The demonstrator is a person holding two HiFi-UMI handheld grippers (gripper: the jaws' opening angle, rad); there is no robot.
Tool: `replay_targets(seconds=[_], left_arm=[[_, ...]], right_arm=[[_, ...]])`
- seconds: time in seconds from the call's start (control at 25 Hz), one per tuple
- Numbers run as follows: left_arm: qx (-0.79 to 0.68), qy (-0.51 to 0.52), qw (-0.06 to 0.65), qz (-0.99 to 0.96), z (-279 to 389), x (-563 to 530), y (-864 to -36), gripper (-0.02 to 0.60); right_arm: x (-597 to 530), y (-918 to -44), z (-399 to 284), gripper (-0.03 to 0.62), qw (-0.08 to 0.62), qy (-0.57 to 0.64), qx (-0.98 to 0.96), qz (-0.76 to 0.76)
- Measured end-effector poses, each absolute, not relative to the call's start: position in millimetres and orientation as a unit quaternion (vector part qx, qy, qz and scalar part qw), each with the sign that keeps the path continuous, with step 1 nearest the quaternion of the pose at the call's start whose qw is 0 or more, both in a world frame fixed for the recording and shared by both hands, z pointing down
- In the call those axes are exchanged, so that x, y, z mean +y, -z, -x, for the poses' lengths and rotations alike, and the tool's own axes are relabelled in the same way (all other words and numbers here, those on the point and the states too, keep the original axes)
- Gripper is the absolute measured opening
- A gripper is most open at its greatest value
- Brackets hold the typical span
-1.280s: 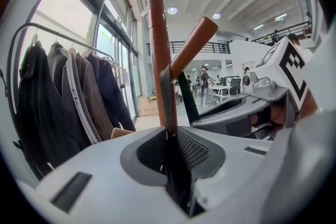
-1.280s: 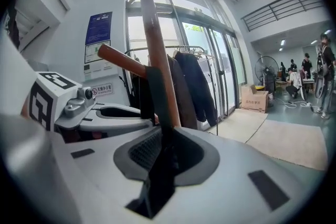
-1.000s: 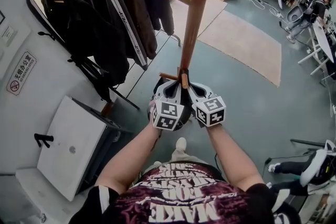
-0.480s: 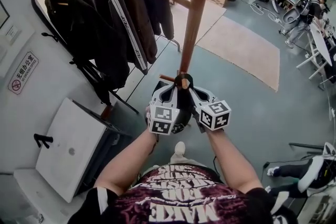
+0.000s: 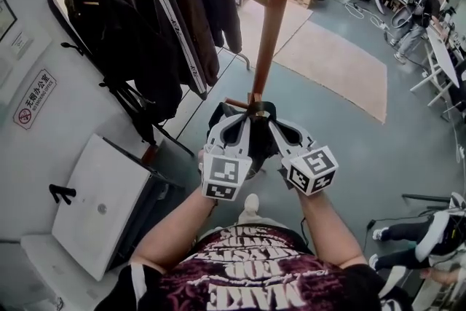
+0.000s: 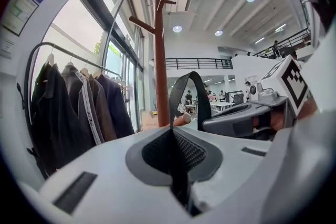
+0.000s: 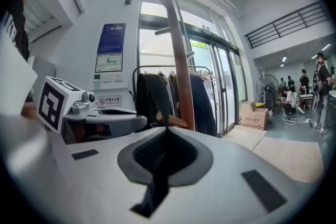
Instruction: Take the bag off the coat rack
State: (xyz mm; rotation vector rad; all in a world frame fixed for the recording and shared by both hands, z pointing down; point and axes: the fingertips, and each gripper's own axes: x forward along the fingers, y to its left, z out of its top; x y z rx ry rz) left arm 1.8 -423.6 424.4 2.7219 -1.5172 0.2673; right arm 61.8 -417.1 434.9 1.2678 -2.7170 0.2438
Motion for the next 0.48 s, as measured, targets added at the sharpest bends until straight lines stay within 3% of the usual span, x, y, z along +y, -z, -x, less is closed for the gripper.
replay_targets(seconds=[0.48], left_arm=[[-0.484,-0.050,-0.016,-0.873,23.5,-371.1,-362.8,0.009]], right_arm=[[-361.1,-374.3,-38.0,0.008,0.036,-0.041,-0.916,-0.397]])
